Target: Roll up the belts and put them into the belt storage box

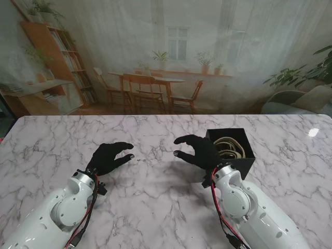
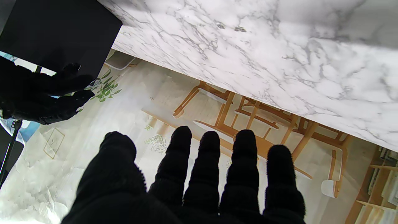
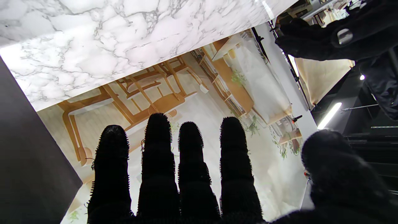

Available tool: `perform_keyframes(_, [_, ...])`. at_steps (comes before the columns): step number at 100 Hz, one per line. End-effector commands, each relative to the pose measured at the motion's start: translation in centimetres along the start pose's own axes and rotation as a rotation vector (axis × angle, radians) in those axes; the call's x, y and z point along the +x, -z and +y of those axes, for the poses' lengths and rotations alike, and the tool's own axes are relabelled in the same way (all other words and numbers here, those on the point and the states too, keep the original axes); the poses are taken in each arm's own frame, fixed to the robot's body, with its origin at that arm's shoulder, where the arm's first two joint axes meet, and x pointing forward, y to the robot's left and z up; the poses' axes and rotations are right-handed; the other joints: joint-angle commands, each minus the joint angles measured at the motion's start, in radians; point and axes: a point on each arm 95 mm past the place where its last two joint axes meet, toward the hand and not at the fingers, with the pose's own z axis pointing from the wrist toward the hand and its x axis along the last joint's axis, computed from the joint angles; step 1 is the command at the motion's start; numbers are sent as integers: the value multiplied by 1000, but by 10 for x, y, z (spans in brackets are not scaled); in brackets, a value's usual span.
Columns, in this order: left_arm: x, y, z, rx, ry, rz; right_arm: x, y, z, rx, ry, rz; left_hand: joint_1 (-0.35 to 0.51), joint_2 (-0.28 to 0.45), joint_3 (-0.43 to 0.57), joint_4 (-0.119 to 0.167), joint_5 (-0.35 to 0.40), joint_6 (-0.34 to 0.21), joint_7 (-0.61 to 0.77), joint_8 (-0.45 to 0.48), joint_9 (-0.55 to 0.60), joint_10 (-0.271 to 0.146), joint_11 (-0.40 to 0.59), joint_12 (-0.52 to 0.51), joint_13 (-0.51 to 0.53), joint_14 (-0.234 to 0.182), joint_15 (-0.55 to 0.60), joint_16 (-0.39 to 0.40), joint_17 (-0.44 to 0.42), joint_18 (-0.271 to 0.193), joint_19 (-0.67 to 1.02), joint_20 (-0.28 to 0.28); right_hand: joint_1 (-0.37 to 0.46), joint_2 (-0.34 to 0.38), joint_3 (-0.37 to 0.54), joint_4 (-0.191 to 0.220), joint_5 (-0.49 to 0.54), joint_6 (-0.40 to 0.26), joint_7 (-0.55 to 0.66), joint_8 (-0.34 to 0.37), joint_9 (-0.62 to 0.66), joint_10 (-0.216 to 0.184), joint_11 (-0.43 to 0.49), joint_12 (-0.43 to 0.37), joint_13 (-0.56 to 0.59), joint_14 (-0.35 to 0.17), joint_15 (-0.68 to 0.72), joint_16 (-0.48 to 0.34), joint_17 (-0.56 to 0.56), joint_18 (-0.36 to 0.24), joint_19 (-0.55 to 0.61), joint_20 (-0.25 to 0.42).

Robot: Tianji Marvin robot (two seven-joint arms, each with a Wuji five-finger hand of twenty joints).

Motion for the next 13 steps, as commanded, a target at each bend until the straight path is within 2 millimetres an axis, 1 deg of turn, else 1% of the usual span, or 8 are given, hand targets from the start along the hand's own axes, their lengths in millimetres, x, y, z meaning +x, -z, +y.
perform_keyframes(1, [2,3,2,-13,2,4,2,2,-1,3,5,9,3,44,-30,3,-21,5,-19,-5,-33,-4,-20,6,-20,6,-3,8,-17,5,-4,18,5,26,25,13,12,-30,10,-22,6,-17,2,-5,9,-25,-18,-6,-8,-19,8,5])
perform_keyframes(13, [3,5,2,-17,-7,12,5,4,0,5,20,22,3,43,-30,3,-23,6,-20,-5,-34,-3,-21,5,-20,5,-3,8,-17,6,-5,18,5,24,25,13,17,-30,9,-24,11,-17,1,-5,11,-25,-18,-5,-7,-16,8,7])
